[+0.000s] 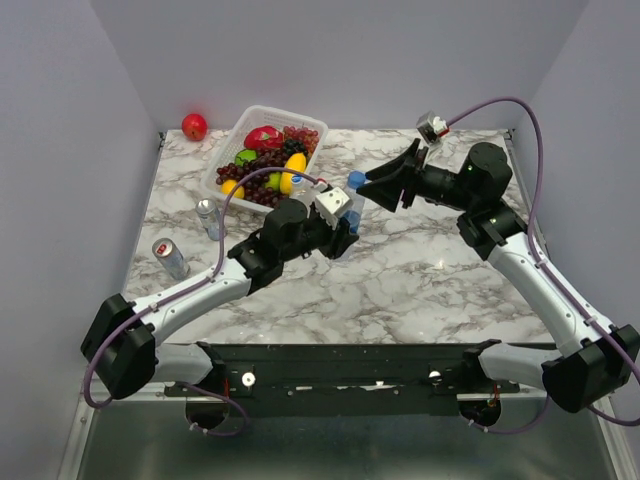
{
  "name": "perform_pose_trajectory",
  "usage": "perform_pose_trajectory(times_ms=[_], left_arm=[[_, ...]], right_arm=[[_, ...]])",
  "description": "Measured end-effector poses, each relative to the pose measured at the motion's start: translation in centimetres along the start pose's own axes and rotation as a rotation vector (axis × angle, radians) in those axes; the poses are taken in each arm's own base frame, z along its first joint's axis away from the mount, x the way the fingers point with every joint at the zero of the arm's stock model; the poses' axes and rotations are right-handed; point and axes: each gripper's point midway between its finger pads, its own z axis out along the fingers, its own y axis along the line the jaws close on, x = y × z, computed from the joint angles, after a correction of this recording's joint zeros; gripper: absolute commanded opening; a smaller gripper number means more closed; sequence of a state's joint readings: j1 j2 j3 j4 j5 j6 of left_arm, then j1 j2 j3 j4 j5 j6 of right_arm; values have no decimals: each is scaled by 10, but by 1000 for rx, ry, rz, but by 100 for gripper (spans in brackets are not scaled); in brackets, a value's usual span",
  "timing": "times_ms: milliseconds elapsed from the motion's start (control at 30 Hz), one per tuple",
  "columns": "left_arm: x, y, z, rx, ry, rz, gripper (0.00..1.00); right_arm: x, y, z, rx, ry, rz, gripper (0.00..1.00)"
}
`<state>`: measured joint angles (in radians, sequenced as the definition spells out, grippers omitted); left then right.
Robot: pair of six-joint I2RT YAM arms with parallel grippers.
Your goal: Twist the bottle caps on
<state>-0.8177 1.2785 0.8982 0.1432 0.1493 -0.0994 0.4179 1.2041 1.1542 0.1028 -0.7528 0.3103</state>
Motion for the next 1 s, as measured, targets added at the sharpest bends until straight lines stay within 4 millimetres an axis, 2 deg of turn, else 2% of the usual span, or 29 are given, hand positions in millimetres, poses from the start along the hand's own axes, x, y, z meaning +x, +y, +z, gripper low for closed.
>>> perform_pose_trajectory(times_ms=[167, 267, 433, 567, 767, 900, 1000], left_arm=[[20, 9, -8, 60, 30, -29, 0], [27, 1, -12, 133, 46, -39, 0], [21, -19, -14, 246, 26, -31, 0], [17, -25, -16, 285, 11, -25, 0], [7, -31, -16, 320, -19, -10, 0], [5, -32, -16, 326, -24, -7, 0], [6, -30, -14, 309, -20, -10, 0]], right_arm=[[2, 6, -1, -39, 11, -25, 66], [-2, 15, 0, -89, -3, -17, 68], [-3, 23, 3, -157, -13, 1, 70], [3, 22, 6, -182, 5, 22, 68], [4, 22, 7, -188, 6, 33, 47], [4, 21, 8, -183, 0, 37, 27], [5, 17, 9, -148, -2, 37, 27]])
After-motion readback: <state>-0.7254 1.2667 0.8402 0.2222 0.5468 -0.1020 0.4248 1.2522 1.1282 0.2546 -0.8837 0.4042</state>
